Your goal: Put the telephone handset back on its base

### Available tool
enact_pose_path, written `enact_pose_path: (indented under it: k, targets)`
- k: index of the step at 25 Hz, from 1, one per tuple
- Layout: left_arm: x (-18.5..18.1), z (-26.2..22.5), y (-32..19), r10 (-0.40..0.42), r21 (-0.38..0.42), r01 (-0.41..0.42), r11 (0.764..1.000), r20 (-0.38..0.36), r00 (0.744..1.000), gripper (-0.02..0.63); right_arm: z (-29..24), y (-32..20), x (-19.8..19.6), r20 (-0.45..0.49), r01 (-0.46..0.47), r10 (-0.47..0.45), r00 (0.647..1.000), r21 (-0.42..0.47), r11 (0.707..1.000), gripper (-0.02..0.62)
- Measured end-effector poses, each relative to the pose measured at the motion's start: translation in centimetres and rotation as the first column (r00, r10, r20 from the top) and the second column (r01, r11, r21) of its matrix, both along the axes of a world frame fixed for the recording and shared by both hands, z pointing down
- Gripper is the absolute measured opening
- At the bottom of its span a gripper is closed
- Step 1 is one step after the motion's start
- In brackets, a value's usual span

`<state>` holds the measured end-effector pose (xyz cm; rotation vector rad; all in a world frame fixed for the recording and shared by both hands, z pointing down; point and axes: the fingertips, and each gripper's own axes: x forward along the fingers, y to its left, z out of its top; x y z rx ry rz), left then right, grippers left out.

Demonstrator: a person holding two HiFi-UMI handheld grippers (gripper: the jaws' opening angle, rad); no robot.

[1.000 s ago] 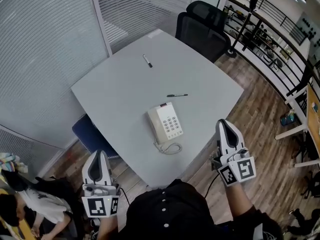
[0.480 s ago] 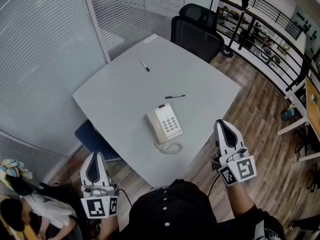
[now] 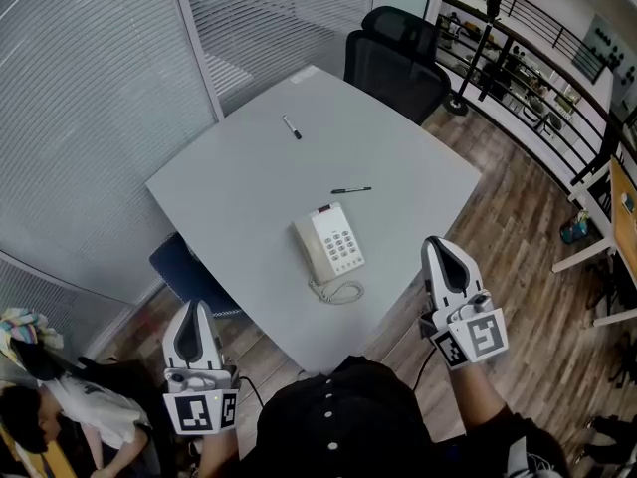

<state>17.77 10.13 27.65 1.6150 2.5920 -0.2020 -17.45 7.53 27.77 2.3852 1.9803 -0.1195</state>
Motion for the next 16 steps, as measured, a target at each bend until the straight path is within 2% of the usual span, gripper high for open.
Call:
enact_pose_path:
  k: [16]
  targets:
    - [0.7, 0.7, 0.8, -0.030, 0.024, 0.030, 0.999, 0.009, 1.000, 0.014, 0.7, 2.3, 0.9, 0.002, 0.033, -0.033, 0.999, 0.006, 0.999, 0.030]
